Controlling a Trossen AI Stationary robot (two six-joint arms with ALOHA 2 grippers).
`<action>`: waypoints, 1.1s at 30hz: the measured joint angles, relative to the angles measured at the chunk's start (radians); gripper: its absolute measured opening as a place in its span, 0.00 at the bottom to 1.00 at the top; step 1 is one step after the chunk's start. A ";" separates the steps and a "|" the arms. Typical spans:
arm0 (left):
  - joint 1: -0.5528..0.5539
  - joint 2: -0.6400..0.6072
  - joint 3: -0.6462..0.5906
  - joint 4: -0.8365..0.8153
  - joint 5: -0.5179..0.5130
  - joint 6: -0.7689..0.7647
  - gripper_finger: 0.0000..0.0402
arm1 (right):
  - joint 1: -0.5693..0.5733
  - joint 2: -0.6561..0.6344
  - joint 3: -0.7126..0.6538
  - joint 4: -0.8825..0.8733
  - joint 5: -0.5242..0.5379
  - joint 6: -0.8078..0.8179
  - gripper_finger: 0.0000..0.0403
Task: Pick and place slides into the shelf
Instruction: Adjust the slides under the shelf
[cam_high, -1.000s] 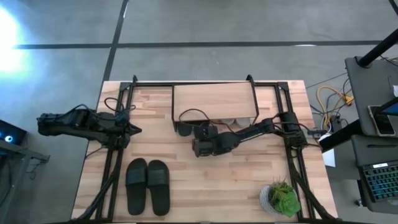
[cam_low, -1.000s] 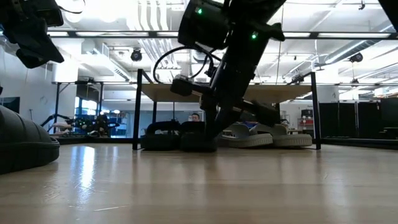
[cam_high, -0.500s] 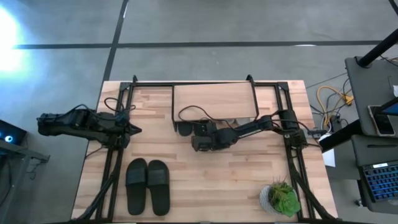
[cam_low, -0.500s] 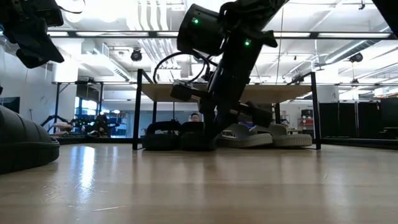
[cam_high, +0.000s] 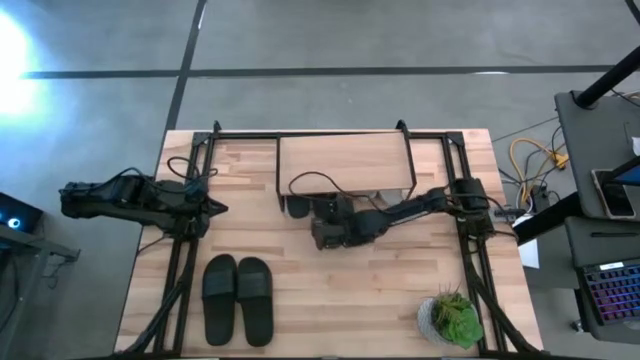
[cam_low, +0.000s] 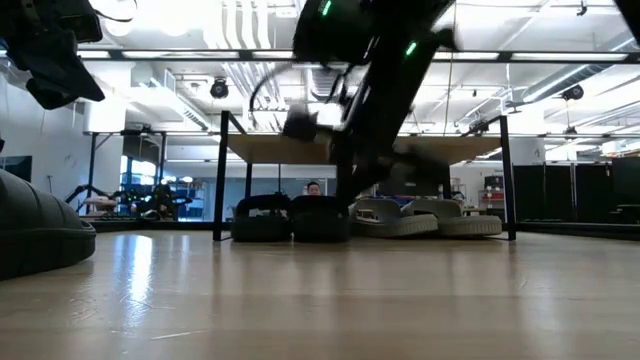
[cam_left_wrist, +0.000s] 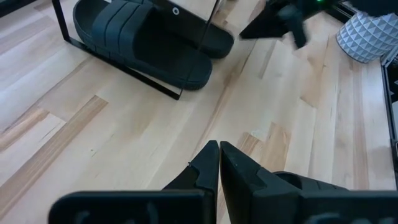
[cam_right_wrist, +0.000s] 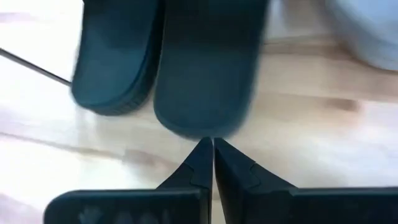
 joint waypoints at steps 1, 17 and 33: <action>0.000 0.000 0.000 0.000 -0.001 0.000 0.00 | 0.019 -0.019 0.000 -0.036 0.031 0.033 0.02; 0.000 0.001 0.000 0.002 -0.006 0.000 0.00 | 0.156 -0.153 -0.073 -0.496 0.056 0.464 0.12; 0.000 0.001 0.000 0.002 -0.008 -0.001 0.00 | 0.109 -0.150 -0.203 -0.284 0.263 0.759 0.03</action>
